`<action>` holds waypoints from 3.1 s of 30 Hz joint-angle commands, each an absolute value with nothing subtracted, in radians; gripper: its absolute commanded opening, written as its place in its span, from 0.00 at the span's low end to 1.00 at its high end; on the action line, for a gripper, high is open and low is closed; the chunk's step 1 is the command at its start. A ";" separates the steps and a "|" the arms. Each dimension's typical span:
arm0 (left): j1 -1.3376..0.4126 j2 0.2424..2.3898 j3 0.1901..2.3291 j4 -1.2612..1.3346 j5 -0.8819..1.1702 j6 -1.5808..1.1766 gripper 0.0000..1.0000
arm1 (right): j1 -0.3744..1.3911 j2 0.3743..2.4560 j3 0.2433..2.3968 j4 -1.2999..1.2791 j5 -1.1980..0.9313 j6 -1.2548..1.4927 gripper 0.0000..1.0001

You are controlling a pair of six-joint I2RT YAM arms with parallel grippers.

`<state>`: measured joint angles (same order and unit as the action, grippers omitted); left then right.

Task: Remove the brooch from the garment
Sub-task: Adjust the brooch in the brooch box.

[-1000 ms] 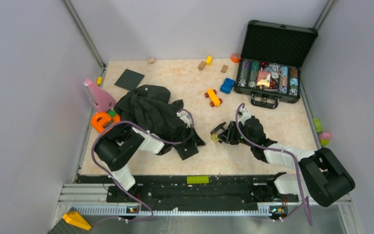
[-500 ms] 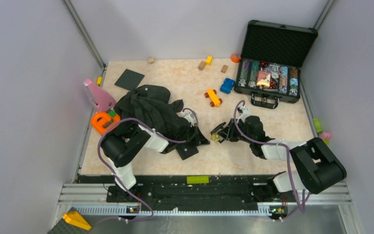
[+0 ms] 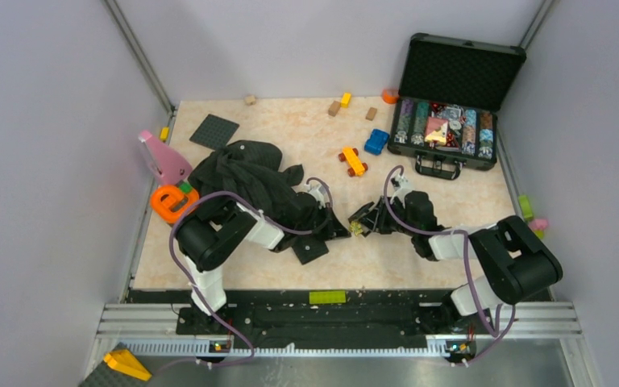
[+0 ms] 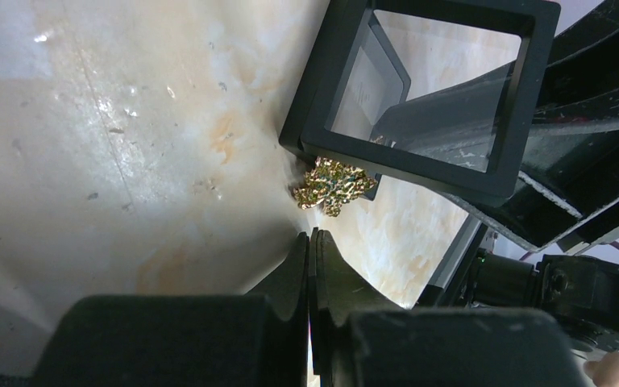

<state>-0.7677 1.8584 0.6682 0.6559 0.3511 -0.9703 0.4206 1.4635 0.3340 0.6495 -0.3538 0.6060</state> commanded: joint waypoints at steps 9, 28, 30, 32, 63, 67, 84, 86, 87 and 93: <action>-0.772 1.901 0.707 0.670 0.339 -0.950 0.00 | 0.407 1.513 0.345 0.747 -0.407 0.612 0.21; -0.772 1.719 0.615 0.612 0.319 -0.908 0.00 | 0.381 1.369 0.333 0.618 -0.421 0.651 0.00; -0.772 1.695 0.605 0.595 0.314 -0.900 0.00 | 0.366 1.347 0.323 0.607 -0.439 0.664 0.00; -0.772 1.685 0.603 0.584 0.313 -0.895 0.00 | 0.357 1.334 0.313 0.611 -0.459 0.677 0.00; -0.772 1.685 0.608 0.598 0.325 -0.882 0.00 | 0.243 1.550 0.285 0.945 -0.545 0.809 0.00; -0.772 1.686 0.606 0.597 0.324 -0.880 0.00 | 0.239 1.555 0.289 0.949 -0.541 0.805 0.00; -0.772 1.687 0.616 0.591 0.326 -0.870 0.00 | 0.225 1.609 0.305 0.972 -0.539 0.803 0.13; -0.774 1.685 0.616 0.589 0.326 -0.870 0.00 | 0.225 1.596 0.305 0.962 -0.532 0.801 0.26; -0.773 1.685 0.616 0.589 0.325 -0.870 0.00 | 0.225 1.587 0.304 0.951 -0.528 0.795 0.27; -0.775 1.672 0.609 0.584 0.320 -0.867 0.00 | 0.225 1.468 0.321 0.785 -0.467 0.729 0.34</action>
<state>-0.7685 1.7142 0.6125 0.5716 0.3241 -0.8871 0.2379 1.5677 0.2832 0.8627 -0.5159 0.7963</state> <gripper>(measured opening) 0.004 0.295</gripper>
